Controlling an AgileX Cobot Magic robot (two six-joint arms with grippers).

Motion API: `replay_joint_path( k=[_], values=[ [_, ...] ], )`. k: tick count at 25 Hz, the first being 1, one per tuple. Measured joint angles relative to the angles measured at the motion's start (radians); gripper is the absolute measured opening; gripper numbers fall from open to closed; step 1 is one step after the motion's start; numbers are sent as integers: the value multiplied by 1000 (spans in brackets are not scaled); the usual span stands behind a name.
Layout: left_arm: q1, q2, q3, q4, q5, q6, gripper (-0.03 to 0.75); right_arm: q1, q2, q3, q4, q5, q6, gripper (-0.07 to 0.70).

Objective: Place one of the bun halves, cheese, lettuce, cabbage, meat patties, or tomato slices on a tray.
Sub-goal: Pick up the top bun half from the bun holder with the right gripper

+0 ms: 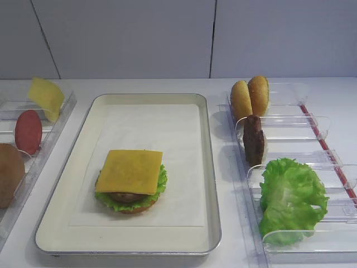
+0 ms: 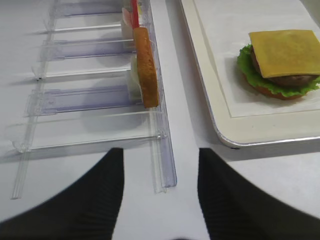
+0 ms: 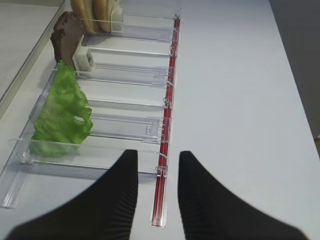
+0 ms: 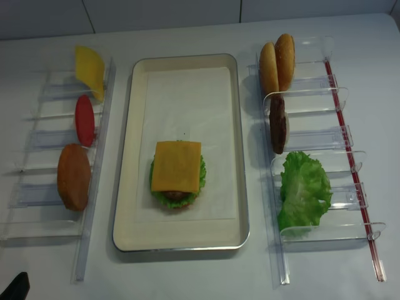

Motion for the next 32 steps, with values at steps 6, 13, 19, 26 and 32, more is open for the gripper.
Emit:
replay_joint_path(
  k=[6, 13, 19, 26, 32],
  values=[
    [0, 0, 0, 0, 0, 0, 319, 0, 0, 0, 0, 0, 0, 245],
    [0, 0, 0, 0, 0, 0, 319, 0, 0, 0, 0, 0, 0, 245],
    [0, 0, 0, 0, 0, 0, 319, 0, 0, 0, 18, 0, 0, 251],
    [0, 0, 0, 0, 0, 0, 319, 0, 83, 0, 147, -28, 0, 515],
    [0, 0, 0, 0, 0, 0, 319, 0, 376, -111, 199, -41, 14, 573]
  ],
)
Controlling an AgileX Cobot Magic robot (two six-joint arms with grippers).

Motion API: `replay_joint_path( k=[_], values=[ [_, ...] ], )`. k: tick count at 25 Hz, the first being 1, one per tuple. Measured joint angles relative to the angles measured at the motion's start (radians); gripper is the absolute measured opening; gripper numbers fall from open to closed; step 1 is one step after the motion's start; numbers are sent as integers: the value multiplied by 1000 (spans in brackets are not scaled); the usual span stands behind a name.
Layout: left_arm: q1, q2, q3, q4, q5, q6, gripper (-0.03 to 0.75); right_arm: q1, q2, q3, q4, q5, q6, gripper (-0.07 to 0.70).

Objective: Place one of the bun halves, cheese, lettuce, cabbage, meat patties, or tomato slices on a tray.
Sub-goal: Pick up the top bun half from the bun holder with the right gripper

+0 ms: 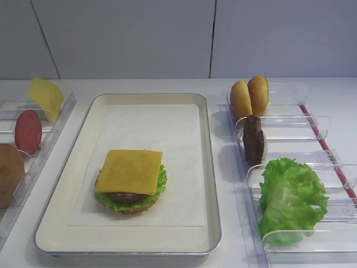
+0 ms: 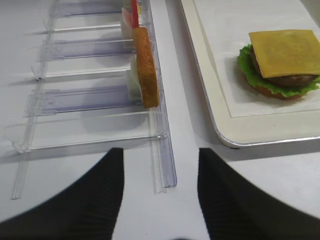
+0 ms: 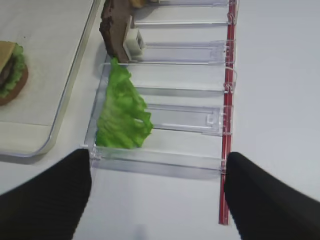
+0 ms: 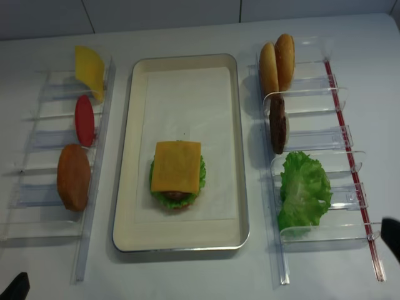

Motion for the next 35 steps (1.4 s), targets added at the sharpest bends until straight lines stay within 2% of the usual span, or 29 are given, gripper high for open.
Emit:
replay_joint_path(
  k=[4, 9, 12, 17, 25, 29, 35],
  values=[
    [0, 0, 0, 0, 0, 0, 319, 0, 223, -163, 5, 23, 7, 575],
    [0, 0, 0, 0, 0, 0, 319, 0, 538, -385, 5, 126, 32, 575],
    [0, 0, 0, 0, 0, 0, 319, 0, 706, -505, 5, 153, 47, 575],
    [0, 0, 0, 0, 0, 0, 319, 10, 959, -710, 16, 153, 60, 575],
    [0, 0, 0, 0, 0, 0, 319, 191, 1330, -1041, -51, 153, 131, 566],
    [0, 0, 0, 0, 0, 0, 319, 214, 1479, -1187, -51, 152, 139, 562],
    [0, 0, 0, 0, 0, 0, 319, 215, 1608, -1303, -47, 152, 141, 557]
  ],
)
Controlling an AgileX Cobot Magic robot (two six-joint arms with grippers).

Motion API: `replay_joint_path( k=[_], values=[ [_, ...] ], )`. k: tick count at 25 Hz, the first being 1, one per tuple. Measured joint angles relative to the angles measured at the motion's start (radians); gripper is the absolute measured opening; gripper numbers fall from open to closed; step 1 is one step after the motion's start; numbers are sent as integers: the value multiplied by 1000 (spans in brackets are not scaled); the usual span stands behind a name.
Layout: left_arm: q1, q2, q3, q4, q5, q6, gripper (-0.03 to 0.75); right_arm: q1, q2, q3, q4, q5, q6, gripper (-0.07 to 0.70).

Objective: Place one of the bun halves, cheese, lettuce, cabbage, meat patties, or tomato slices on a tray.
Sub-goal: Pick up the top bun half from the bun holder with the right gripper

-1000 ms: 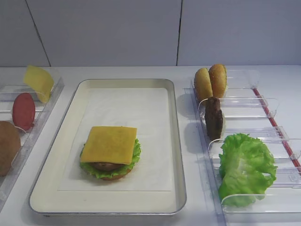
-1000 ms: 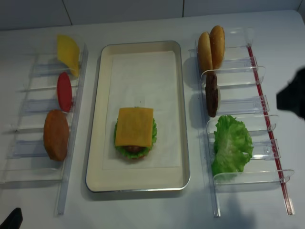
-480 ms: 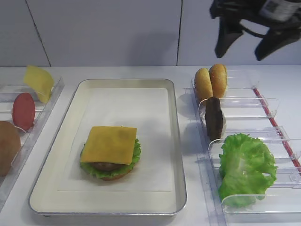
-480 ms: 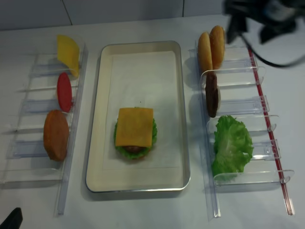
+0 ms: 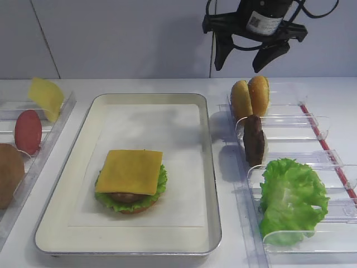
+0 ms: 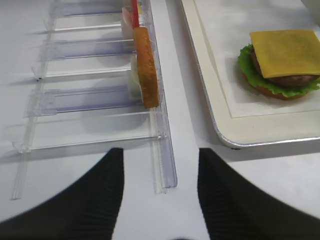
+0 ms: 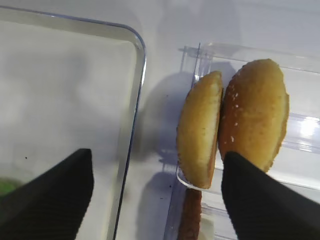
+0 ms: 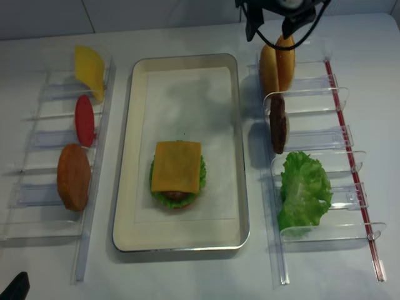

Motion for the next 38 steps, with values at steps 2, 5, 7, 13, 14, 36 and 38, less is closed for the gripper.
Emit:
replay_joint_path(
  k=[2, 5, 7, 13, 14, 36, 38],
  values=[
    [0, 0, 0, 0, 0, 0, 319, 0, 21, -10, 2, 0, 0, 544],
    [0, 0, 0, 0, 0, 0, 319, 0, 39, -12, 2, 0, 0, 526],
    [0, 0, 0, 0, 0, 0, 319, 0, 49, -12, 2, 0, 0, 522],
    [0, 0, 0, 0, 0, 0, 319, 0, 81, -12, -5, 0, 5, 519],
    [0, 0, 0, 0, 0, 0, 319, 0, 86, -12, -7, 0, 5, 519],
    [0, 0, 0, 0, 0, 0, 319, 0, 136, -12, -19, -4, 26, 439],
    [0, 0, 0, 0, 0, 0, 319, 0, 136, -12, -23, -4, 27, 399]
  ],
)
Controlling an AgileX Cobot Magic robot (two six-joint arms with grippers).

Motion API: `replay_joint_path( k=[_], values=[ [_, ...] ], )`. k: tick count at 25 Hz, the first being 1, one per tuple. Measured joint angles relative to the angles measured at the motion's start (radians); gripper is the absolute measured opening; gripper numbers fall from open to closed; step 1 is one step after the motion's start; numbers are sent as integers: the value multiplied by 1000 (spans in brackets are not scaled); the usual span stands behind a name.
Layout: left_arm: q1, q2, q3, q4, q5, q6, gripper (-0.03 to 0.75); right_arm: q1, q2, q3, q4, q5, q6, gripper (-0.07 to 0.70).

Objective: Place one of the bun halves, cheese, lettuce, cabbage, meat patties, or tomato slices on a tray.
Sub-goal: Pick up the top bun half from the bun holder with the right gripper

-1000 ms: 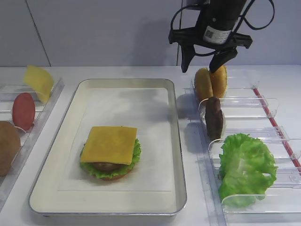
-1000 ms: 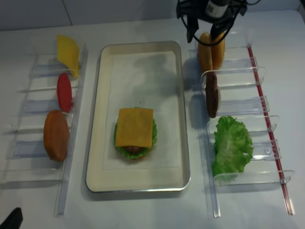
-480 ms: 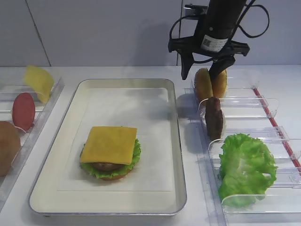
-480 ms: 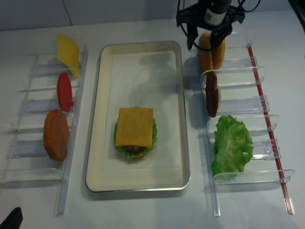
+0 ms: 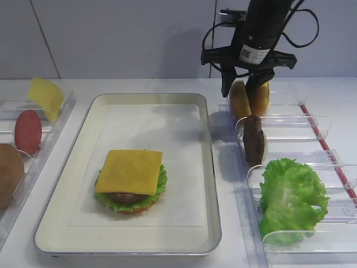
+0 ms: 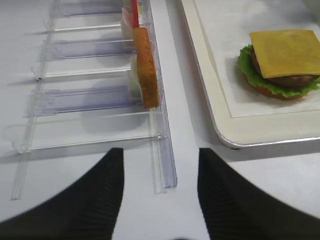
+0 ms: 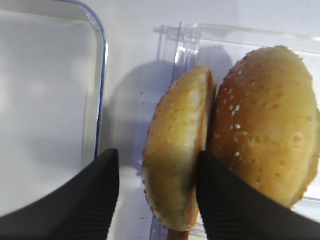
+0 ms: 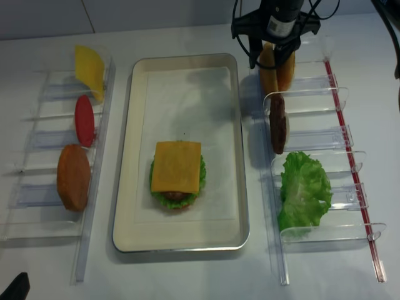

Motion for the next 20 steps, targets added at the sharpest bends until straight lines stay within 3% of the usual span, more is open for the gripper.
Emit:
replay_joint_path(
  k=[8, 12, 20],
  values=[
    [0, 0, 0, 0, 0, 0, 319, 0, 0, 0, -13, 0, 22, 335],
    [0, 0, 0, 0, 0, 0, 319, 0, 0, 0, -19, 0, 22, 249],
    [0, 0, 0, 0, 0, 0, 319, 0, -4, 0, 3, 0, 22, 246]
  ],
)
